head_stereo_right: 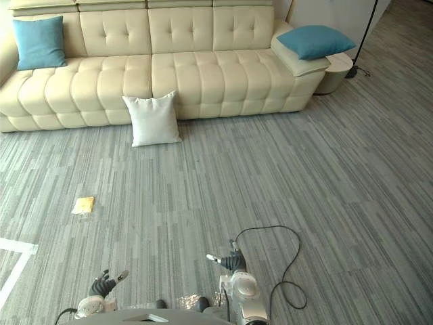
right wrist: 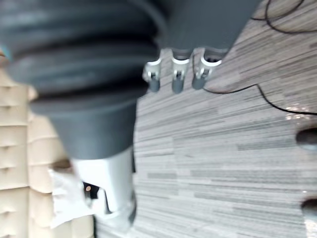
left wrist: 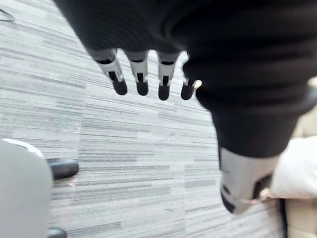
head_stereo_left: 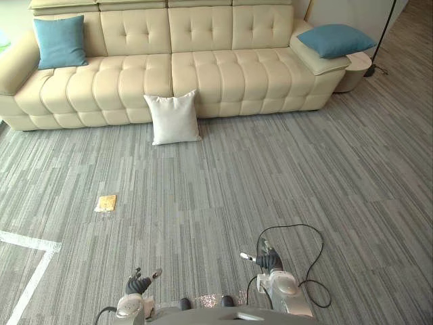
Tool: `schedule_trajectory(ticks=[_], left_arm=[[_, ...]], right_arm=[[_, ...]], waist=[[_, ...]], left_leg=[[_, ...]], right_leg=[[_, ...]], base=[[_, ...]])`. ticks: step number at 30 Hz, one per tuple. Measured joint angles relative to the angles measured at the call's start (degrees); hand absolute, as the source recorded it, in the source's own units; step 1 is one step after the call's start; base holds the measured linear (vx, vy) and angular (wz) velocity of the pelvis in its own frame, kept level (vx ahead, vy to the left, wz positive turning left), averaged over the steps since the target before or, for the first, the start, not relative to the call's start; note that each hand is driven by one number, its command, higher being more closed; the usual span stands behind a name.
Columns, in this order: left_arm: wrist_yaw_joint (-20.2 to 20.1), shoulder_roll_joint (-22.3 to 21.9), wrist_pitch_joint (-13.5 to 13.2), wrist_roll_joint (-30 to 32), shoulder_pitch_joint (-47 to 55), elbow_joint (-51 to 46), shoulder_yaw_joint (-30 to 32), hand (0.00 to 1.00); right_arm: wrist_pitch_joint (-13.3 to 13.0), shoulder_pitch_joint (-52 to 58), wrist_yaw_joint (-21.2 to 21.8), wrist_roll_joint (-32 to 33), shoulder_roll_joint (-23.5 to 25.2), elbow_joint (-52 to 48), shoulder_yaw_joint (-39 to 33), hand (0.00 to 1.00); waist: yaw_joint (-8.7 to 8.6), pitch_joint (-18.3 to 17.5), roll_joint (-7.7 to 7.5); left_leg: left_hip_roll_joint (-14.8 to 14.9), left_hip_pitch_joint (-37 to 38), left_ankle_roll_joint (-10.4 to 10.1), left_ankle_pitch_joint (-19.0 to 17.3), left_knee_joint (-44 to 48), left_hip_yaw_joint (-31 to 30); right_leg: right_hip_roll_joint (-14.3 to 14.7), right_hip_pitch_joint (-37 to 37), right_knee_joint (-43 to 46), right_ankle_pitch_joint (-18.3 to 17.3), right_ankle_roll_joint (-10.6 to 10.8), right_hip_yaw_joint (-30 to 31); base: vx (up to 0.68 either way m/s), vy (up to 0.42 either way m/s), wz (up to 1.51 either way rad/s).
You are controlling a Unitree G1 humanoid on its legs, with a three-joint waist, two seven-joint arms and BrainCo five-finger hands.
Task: Pick up cushions and gather them together orderly.
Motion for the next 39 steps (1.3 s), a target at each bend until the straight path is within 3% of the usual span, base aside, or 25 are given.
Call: schedule_trajectory(ticks=[7,21,39], left_arm=[[-0.9,-1.0,0.0,0.1,-2.2,5.0,5.2,0.0],[-2.8,-2.9,0.4,1.1,-3.4,5.9,9.4,0.0],[-3.5,-2.8,0.4,3.4,-5.1,6.8,10.0,0.0]], right_arm=[[0.8,-1.2,-0.1,4.2,-0.6,11.0,-7.0,0.0],[2.3,-1.1,0.0,6.1,0.9,12.5,-15.2,0.0],[2.8,-1.3,0.1,6.1,1.5,12.7,-17.2,0.0]], waist=[[0.39,-0.1,-0.05],[1.79,-0.1,-0.04],[3.24,0.3,-1.01]], left_leg=[[0.0,0.5,-0.1,0.1,-0.4,0.2],[-0.2,0.4,-0.5,-0.3,-0.5,-0.1],[-0.3,-1.3,-0.3,-1.5,-0.5,0.4]], right_leg=[[0.0,0.6,0.0,0.0,0.0,0.0],[-0.4,1.1,0.2,-0.9,0.7,-1.6],[-0.6,-0.5,0.0,-1.3,1.1,-1.4]], base=[[-0.02,-0.011,-0.01],[-0.03,-0.019,0.04],[-0.01,-0.016,-0.01]])
